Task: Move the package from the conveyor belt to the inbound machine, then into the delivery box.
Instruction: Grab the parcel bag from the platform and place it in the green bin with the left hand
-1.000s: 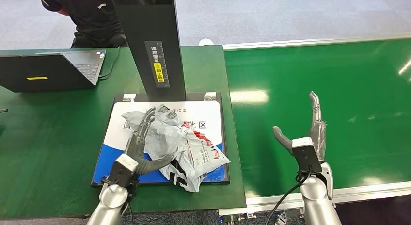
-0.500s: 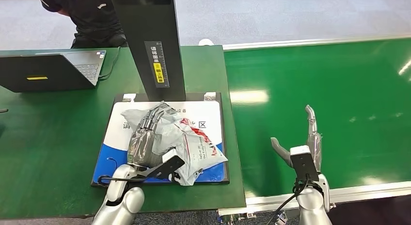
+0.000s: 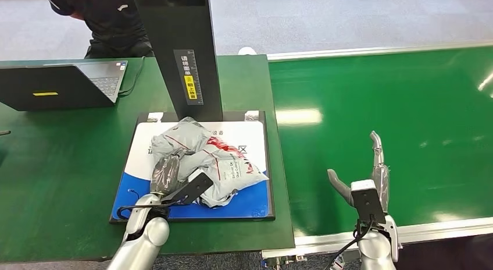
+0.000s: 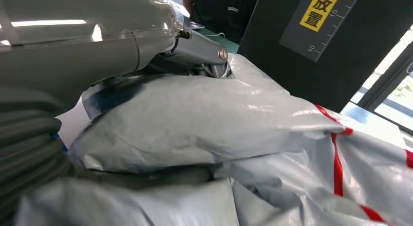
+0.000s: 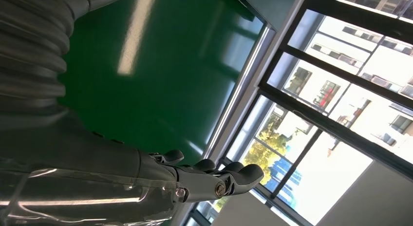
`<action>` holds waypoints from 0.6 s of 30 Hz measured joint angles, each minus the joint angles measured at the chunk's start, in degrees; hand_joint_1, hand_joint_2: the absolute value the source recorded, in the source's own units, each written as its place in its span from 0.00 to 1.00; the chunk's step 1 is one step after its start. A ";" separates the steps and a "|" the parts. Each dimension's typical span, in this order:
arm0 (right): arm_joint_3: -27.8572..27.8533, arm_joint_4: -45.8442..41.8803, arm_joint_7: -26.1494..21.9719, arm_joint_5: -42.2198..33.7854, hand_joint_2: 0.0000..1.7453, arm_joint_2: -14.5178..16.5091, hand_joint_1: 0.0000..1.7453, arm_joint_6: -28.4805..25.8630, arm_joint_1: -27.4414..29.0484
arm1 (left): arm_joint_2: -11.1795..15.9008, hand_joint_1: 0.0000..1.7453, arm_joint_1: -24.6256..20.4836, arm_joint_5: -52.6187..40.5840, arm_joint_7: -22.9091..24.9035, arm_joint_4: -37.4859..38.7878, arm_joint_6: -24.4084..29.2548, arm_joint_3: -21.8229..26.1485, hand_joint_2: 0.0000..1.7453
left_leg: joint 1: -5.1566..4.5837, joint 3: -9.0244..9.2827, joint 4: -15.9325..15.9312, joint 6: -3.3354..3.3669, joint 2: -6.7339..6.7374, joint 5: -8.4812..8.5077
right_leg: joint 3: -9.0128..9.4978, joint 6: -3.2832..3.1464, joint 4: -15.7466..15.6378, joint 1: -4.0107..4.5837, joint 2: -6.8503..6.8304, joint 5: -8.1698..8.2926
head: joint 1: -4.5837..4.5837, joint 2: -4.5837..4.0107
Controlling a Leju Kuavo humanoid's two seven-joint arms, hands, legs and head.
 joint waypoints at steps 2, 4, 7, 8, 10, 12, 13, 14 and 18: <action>-0.09 -0.17 0.07 0.00 1.00 0.06 0.00 0.02 0.12 | -0.04 1.00 -0.23 0.03 -0.08 0.27 -0.01 0.14 1.00 | 0.00 0.01 0.00 0.00 0.00 0.01 | 0.01 0.00 0.00 0.00 0.00 0.00 | 0.00 0.00; -0.21 -0.21 0.10 0.00 1.00 0.09 0.00 0.02 0.16 | -0.06 1.00 -0.47 0.03 -0.12 0.48 -0.01 0.24 1.00 | 0.00 0.02 0.00 -0.01 0.00 0.02 | 0.02 -0.01 0.01 0.00 0.00 0.01 | 0.00 0.00; -0.38 -0.21 0.16 0.00 1.00 0.15 0.00 0.02 0.22 | -0.14 1.00 -0.71 0.03 -0.13 0.70 -0.01 0.48 1.00 | 0.00 0.03 0.00 -0.01 0.00 0.02 | 0.03 -0.01 0.01 0.00 0.00 0.01 | 0.00 0.00; -0.41 -0.21 0.18 0.00 1.00 0.16 0.00 0.02 0.23 | -0.17 1.00 -0.75 0.03 -0.13 0.76 -0.01 0.56 1.00 | 0.00 0.03 0.00 -0.01 0.00 0.02 | 0.03 -0.01 0.01 0.00 0.00 0.01 | 0.00 0.00; -0.45 -0.21 0.19 0.00 1.00 0.20 0.00 0.02 0.25 | -0.21 1.00 -0.79 0.03 -0.14 0.87 -0.01 0.67 1.00 | 0.00 0.03 0.00 -0.01 0.00 0.02 | 0.03 -0.01 0.01 0.00 0.00 0.00 | 0.00 0.00; -0.46 -0.22 0.19 0.00 1.00 0.24 0.00 0.02 0.26 | -0.22 1.00 -0.81 0.03 -0.15 0.94 -0.01 0.74 1.00 | 0.00 0.03 0.00 -0.01 0.00 0.02 | 0.03 -0.01 0.01 0.00 0.00 0.00 | 0.00 0.00; -0.46 -0.22 0.19 0.00 1.00 0.27 0.00 0.02 0.27 | -0.22 1.00 -0.81 0.03 -0.15 0.97 -0.02 0.79 1.00 | 0.00 0.03 0.00 -0.01 0.00 0.02 | 0.03 -0.02 0.01 0.00 0.00 0.00 | 0.00 0.00; -0.46 -0.23 0.19 0.00 1.00 0.31 0.00 0.02 0.27 | -0.23 1.00 -0.82 0.04 -0.15 1.02 -0.04 0.83 1.00 | 0.00 0.03 0.00 -0.01 0.00 0.02 | 0.03 -0.02 0.01 0.00 0.00 -0.01 | 0.00 0.00; -0.46 -0.21 0.19 0.00 1.00 0.39 0.00 0.02 0.29 | -0.25 1.00 -0.85 0.69 -0.44 1.12 -0.73 1.02 1.00 | 0.00 0.03 -0.01 -0.01 0.00 0.02 | 0.03 -0.03 0.01 0.00 0.00 -0.01 | 0.00 0.00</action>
